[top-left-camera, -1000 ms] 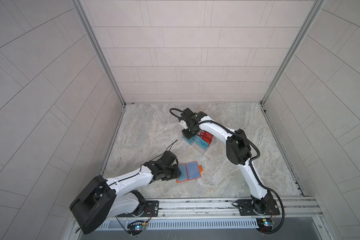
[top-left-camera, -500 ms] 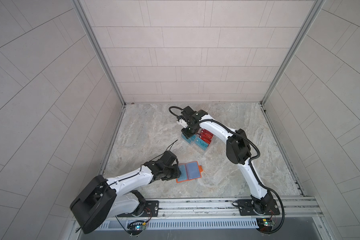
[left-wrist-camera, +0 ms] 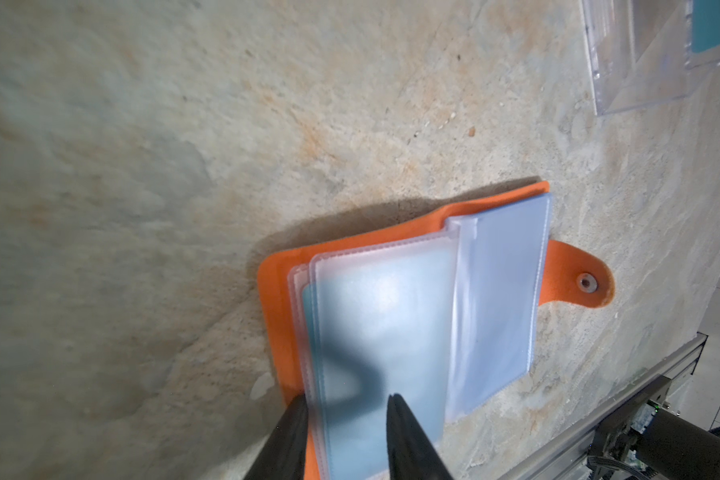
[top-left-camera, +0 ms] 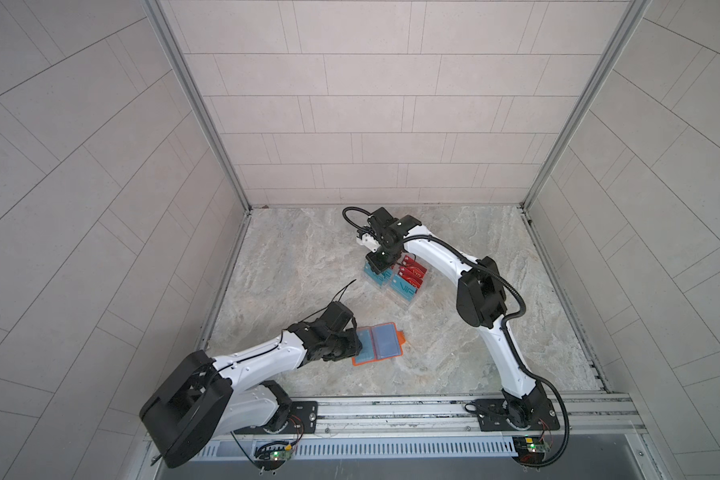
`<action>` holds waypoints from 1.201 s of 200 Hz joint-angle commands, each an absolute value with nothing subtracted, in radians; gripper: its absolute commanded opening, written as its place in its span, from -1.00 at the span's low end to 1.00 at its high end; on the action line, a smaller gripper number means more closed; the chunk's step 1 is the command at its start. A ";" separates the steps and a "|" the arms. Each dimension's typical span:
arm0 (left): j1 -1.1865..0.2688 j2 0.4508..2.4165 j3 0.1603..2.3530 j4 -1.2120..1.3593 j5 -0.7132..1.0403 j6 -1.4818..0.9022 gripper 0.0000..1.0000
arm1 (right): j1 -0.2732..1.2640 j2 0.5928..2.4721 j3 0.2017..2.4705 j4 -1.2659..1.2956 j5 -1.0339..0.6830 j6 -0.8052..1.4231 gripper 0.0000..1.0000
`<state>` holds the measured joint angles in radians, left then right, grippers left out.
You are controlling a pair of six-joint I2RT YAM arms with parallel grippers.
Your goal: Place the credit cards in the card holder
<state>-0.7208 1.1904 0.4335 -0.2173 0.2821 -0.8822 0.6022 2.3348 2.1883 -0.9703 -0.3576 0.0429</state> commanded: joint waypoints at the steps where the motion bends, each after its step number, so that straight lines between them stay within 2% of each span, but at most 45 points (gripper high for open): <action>1: -0.726 1.173 0.436 -0.245 0.254 -0.883 -0.28 | 0.594 2.231 2.190 -0.972 -0.408 0.050 -1.00; 56: -0.725 1.167 0.445 -0.264 0.252 -0.885 -0.28 | 0.580 2.136 2.092 -0.915 -0.517 0.120 -1.00; 140: -0.726 1.150 0.464 -0.303 0.225 -0.866 -0.29 | 0.561 1.796 1.403 -0.453 -0.855 0.467 -1.00; 205: -0.725 1.182 0.465 -0.297 0.222 -0.861 -0.35 | 0.650 1.684 1.033 -0.241 -0.910 0.628 -1.00; 240: -0.724 1.197 0.460 -0.296 0.221 -0.861 -0.43 | 0.686 1.656 0.945 -0.183 -0.916 0.676 -1.00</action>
<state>-0.7208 1.1843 0.4412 -0.2810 0.2386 -0.8745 0.6720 1.7088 0.9752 -0.2722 -0.8921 0.6163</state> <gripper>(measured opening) 0.301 0.047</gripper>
